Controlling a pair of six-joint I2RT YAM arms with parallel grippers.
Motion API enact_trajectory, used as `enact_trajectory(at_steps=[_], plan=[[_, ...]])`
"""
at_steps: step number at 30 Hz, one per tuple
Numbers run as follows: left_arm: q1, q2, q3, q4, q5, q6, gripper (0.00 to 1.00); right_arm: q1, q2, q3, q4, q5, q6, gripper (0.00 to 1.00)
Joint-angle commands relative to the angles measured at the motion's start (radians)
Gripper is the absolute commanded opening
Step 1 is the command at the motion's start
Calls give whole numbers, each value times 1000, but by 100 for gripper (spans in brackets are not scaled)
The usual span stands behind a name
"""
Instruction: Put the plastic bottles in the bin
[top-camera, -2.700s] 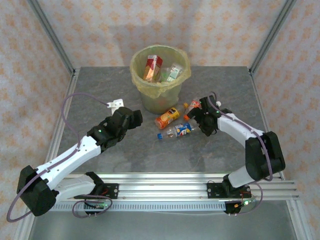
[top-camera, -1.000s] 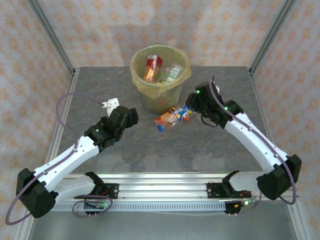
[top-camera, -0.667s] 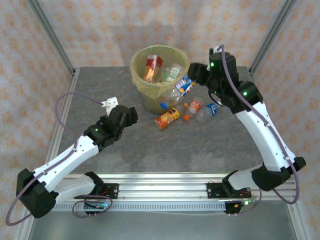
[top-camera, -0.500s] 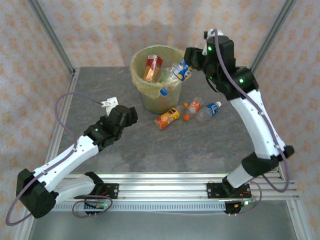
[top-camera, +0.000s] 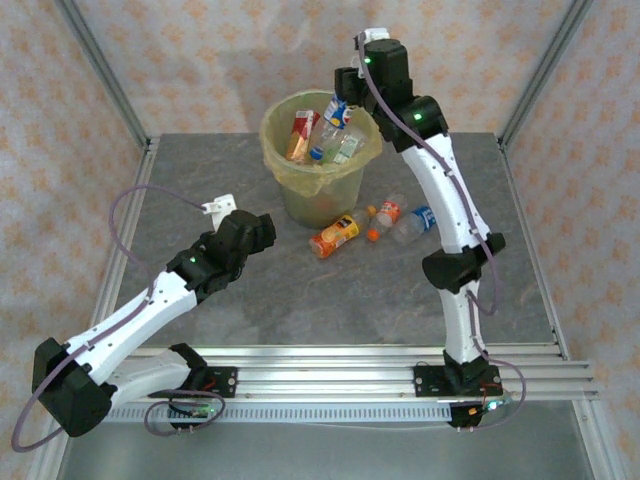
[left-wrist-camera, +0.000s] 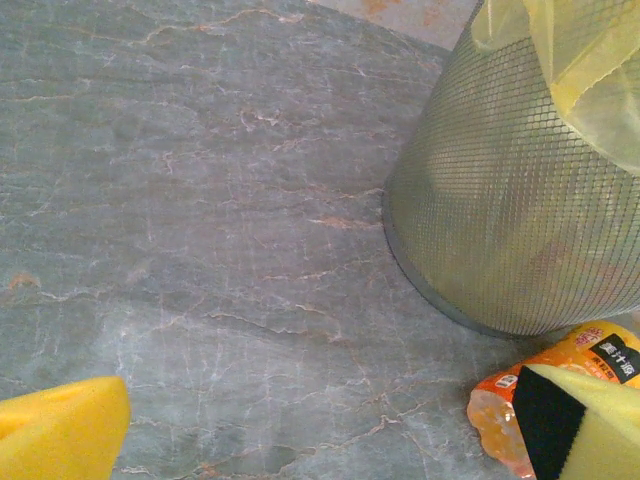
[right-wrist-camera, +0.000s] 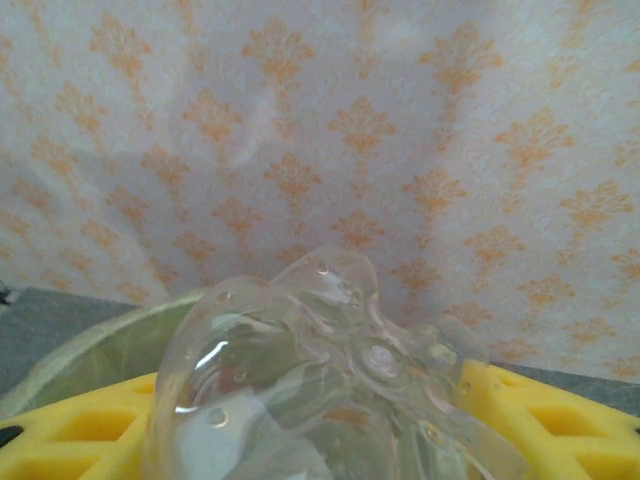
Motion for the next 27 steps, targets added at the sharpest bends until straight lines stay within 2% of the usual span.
enact_trajectory(at_steps=[1,7,22,24,27], plan=[[9,-26,10,-16,-9,-15,100,-19,20,42,-28,-56,-43,28],[9,-15,15,-18,-6,-14,100,-24,79,44,-30,-133,-51,31],[11,9,21,-12,-3,-14,100,-76,212,51,-31,-183,-4,36],[10,12,22,-10,-3,-13,100,-83,231,53,-26,-188,5,41],[10,15,24,-12,-4,-11,100,-85,251,55,-20,-183,9,56]])
